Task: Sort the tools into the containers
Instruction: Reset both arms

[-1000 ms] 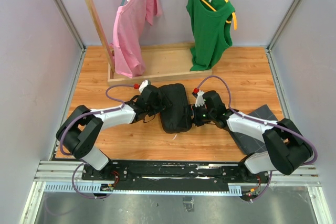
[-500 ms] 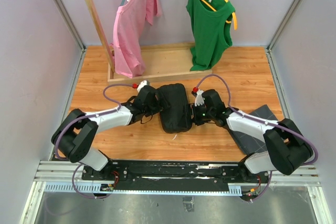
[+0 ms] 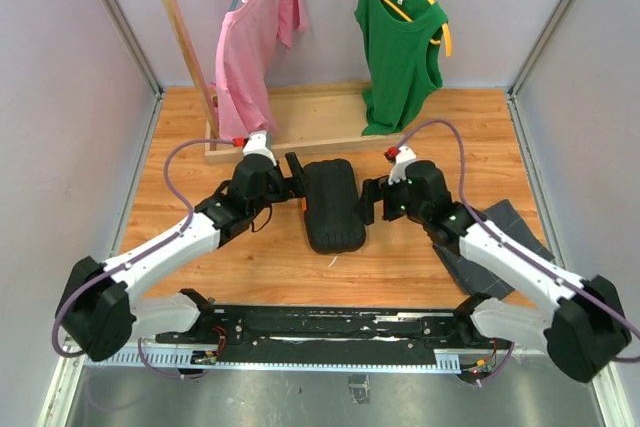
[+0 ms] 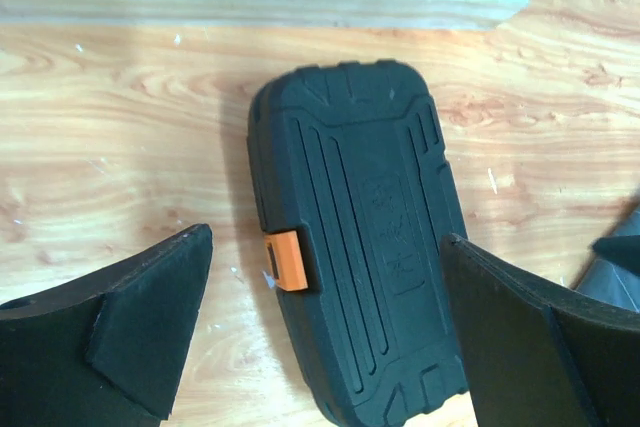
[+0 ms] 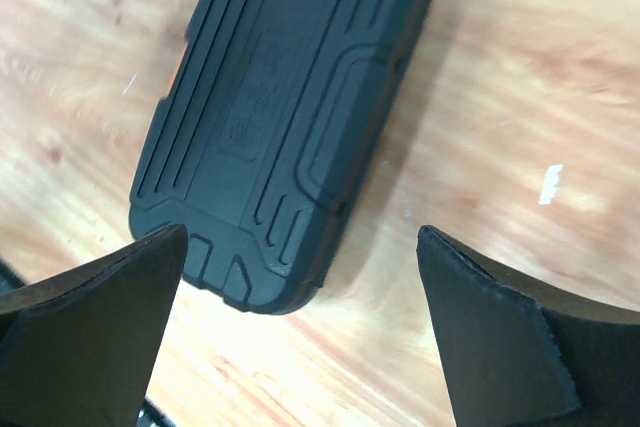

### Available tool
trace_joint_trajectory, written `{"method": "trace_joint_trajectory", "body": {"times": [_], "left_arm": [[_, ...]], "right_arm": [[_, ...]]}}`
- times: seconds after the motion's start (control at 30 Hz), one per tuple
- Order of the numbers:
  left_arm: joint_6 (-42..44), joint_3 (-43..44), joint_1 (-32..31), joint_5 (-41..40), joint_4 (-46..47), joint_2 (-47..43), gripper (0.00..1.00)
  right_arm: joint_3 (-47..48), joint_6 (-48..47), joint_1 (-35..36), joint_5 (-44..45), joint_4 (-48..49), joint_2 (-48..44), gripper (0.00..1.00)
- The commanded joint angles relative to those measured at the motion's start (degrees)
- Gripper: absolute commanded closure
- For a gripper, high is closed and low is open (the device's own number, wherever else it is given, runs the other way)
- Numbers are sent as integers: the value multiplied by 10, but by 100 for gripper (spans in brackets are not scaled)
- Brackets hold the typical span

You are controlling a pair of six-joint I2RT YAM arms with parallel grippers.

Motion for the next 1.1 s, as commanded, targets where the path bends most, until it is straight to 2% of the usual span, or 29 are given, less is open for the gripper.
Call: {"method": "trace_joint_trajectory", "body": {"times": [0.0, 0.2, 0.4, 0.57, 0.83, 1.07], "left_arm": [[77, 15, 3, -58, -18, -64, 1], [92, -22, 3, -144, -27, -160, 1], [53, -80, 3, -218, -54, -267, 1], [-2, -120, 3, -280, -110, -336, 1], [-43, -171, 3, -301, -147, -405, 1], [-47, -178, 3, -302, -143, -401, 1]], "right_arm": [[-11, -38, 7, 150, -26, -97, 1], [-43, -74, 6, 273, -55, -231, 1], [-93, -96, 7, 331, -80, -345, 1], [-135, -57, 6, 412, -118, -432, 1], [-199, -12, 6, 442, -130, -555, 1], [-203, -7, 6, 448, -140, -564, 1]]}}
